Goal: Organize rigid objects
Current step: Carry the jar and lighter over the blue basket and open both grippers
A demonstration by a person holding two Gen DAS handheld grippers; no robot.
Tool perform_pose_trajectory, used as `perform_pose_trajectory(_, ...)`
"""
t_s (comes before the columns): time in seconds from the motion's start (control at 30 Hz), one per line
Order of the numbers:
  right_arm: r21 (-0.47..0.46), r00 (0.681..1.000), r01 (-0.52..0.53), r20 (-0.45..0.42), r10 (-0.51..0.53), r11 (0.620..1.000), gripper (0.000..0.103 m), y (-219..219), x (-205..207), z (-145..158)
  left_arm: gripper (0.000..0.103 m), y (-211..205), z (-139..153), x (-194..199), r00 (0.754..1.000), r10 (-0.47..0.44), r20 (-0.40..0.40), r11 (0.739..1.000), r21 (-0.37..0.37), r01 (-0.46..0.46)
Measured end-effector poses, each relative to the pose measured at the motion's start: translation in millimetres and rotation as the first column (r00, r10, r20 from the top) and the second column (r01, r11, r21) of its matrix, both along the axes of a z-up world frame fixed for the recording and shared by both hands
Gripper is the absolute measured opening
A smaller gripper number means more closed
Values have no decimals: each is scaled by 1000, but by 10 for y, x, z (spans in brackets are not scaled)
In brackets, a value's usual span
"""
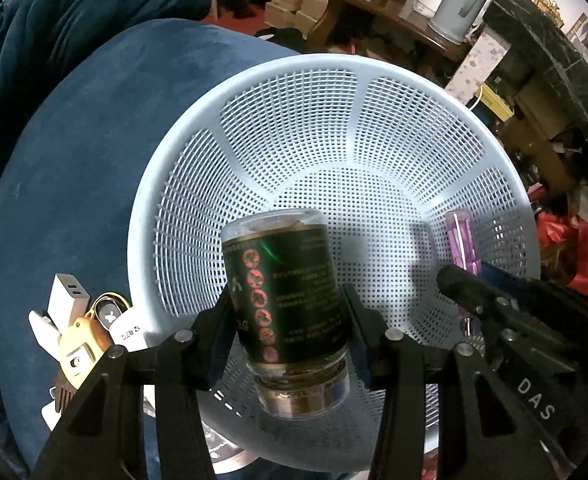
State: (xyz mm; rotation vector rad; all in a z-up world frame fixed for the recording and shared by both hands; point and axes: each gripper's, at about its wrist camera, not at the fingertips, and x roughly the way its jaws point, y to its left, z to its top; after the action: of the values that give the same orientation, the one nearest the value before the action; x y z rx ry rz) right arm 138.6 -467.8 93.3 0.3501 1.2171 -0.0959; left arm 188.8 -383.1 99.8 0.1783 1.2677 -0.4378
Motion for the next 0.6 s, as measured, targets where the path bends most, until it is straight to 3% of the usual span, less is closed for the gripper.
perform_pose_trajectory(0.27,-27,1000,1,-4,-1,1000,24,5,-17,13,53,38,32,9,1000,1,8,1000,-13,-1)
perform_pose_trajectory(0.4,-34,1000,11,-3,-11,999,24,-9,-6,22,73,58,101,-1,1000,1,27,1000,-16,0)
perform_pose_trajectory(0.5,-27,1000,19,-1,-19,999,26,-24,-2,21,76,98,166,-1,999,13,46,1000,-12,-12)
perform_pose_trajectory(0.6,-27,999,40,8,-40,999,43,-48,-11,44,88,181,233,11,997,39,73,999,-2,-39)
